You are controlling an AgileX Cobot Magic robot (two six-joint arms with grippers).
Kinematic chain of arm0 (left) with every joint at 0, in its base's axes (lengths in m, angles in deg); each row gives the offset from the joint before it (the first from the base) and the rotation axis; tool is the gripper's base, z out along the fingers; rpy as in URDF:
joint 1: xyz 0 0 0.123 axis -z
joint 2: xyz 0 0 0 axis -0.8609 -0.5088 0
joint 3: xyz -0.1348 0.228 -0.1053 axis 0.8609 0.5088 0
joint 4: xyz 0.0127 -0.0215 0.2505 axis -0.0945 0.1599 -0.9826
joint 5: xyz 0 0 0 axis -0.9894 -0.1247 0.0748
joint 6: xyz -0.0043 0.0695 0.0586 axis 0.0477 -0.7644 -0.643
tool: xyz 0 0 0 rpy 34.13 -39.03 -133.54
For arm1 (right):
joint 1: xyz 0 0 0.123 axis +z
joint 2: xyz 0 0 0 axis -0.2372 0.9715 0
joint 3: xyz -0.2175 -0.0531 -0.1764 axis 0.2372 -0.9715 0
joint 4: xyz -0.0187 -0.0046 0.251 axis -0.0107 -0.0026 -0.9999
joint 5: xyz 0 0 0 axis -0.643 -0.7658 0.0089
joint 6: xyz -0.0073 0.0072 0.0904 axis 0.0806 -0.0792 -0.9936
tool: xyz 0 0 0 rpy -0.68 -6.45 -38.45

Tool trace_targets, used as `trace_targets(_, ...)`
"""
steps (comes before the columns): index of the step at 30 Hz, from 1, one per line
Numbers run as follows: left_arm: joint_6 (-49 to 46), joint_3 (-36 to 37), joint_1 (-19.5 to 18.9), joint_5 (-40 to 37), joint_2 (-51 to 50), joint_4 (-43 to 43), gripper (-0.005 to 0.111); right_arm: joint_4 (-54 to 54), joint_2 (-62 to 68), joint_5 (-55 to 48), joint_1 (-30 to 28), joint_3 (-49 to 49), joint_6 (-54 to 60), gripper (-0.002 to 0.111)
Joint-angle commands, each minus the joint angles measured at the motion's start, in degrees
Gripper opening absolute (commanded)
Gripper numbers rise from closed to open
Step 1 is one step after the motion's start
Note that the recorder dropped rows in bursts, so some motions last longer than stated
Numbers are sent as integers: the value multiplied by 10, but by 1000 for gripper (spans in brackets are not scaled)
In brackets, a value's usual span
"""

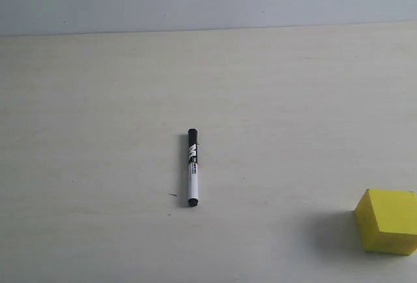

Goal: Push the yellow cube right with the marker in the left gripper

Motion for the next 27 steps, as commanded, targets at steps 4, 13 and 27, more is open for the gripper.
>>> trace_targets(4,1,32,-33,106,3,-2,0,-1,-3,1,-4,-3,1,0)
trace_targets(13,-94,32,-33,242,3,-12,0,-1,-3,1,-4,-3,1,0)
trace_targets(27,-540,32,-77,226,3,288,0,-1,-3,1,-4,-3,1,0)
